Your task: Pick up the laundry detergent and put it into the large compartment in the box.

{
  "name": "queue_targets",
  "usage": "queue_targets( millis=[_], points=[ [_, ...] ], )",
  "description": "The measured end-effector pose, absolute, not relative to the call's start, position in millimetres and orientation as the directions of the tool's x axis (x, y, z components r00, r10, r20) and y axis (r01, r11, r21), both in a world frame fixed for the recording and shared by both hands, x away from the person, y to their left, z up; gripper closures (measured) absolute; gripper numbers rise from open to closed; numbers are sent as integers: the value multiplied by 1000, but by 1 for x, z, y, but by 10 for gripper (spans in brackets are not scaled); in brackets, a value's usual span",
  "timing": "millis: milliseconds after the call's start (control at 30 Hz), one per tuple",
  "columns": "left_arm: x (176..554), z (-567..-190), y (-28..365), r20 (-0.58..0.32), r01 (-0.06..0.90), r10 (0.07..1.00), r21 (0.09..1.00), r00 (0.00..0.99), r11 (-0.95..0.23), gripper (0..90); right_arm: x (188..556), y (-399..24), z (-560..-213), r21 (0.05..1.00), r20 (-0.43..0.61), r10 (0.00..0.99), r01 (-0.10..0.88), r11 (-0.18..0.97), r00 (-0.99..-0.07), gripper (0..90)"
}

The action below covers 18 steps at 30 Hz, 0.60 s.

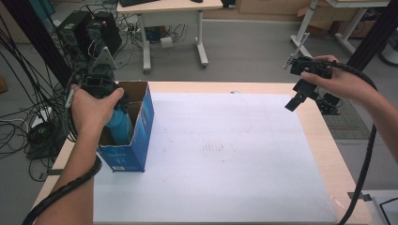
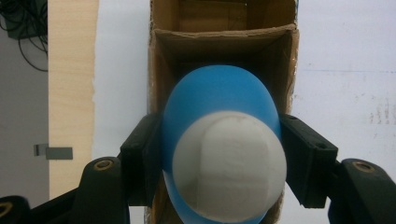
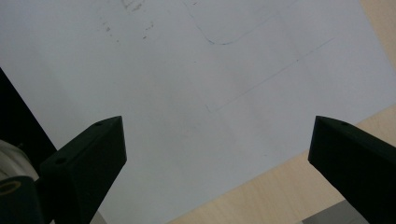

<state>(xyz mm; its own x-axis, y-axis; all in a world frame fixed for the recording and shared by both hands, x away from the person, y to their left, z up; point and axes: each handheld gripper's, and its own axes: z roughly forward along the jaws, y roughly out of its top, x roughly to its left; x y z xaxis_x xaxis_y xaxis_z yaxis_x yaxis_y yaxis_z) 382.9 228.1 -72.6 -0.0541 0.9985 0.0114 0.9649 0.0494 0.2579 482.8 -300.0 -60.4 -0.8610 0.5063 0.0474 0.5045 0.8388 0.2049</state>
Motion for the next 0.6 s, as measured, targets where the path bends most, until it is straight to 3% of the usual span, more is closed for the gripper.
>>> queue_targets(
  millis=[600],
  points=[
    [389,-96,226,18,970,998,236,-55,49,381,484,-302,-64,202,52,513,512,835,-857,45]
  ],
)
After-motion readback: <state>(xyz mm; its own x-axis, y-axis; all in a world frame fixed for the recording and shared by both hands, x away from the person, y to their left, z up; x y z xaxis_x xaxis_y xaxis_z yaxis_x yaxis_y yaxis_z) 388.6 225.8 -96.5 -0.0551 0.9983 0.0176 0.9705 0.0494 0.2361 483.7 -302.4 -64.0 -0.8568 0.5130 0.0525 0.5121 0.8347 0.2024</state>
